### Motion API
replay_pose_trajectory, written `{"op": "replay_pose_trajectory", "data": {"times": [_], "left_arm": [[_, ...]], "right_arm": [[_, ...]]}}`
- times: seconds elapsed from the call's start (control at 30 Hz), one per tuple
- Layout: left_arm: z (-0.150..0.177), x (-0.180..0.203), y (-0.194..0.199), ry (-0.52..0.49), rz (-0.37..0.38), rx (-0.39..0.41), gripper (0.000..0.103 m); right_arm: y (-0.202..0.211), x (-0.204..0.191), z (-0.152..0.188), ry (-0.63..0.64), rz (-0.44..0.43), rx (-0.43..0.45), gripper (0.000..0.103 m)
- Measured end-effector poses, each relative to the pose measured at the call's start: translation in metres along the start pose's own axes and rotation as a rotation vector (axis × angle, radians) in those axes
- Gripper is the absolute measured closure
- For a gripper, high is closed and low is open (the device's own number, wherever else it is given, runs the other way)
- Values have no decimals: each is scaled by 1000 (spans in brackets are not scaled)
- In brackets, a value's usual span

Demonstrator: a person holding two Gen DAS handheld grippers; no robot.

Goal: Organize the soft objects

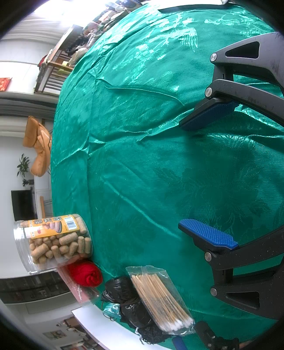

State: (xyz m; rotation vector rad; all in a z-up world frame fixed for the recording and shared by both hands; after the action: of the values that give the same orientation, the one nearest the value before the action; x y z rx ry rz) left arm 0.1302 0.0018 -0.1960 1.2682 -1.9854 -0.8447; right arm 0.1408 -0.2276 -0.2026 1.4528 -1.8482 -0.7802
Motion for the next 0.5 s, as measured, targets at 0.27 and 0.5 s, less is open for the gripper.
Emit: {"op": "replay_pose_trajectory", "data": {"times": [0.27, 0.5], "left_arm": [[0, 0, 0, 0, 0, 0, 0], [0, 0, 0, -3, -3, -2, 0]], "right_arm": [[0, 0, 0, 0, 0, 0, 17], [0, 0, 0, 1, 0, -1, 17]]}}
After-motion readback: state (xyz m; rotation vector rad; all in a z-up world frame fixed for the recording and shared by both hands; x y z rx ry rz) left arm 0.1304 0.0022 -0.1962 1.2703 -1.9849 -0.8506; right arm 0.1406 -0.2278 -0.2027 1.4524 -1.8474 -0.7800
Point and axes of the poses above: each gripper's, at about its wrist camera, not at the fingertips, and y roughly against the way its jaws point, x to its right, z to its underside, the point moved 10 cm from there along -y, roughly the way its jaws point, and after that the axes turned 9 degrees about z, right-handed, at the moved point
